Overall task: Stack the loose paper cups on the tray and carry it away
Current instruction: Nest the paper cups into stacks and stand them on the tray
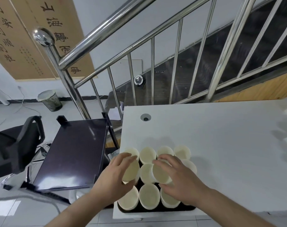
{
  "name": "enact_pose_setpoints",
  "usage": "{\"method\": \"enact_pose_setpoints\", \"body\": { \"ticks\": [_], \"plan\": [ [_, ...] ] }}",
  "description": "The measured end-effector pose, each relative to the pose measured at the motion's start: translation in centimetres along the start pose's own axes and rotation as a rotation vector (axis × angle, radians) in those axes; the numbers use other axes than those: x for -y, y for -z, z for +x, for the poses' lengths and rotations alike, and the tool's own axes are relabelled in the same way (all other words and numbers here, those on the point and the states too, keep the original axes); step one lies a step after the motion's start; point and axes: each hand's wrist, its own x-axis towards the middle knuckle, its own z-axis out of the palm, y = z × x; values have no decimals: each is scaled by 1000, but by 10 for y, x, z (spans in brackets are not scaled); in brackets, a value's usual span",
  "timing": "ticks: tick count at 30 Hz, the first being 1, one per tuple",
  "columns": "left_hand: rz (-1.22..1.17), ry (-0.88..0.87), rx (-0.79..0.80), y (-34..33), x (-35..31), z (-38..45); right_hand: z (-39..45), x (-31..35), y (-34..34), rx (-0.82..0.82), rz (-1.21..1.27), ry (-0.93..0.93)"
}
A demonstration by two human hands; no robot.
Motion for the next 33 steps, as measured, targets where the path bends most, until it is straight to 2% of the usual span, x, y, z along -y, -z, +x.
{"method": "enact_pose_setpoints", "body": {
  "ticks": [19, 28, 33],
  "plan": [
    [32, -33, 261, -31, 46, 21, 56, -10, -44, 169, -192, 24],
    [47, -14, 228, -40, 48, 25, 61, -17, -50, 201, -235, -4],
    [72, 11, 260, -47, 49, 24, 62, -21, -54, 211, -268, 16]
  ]
}}
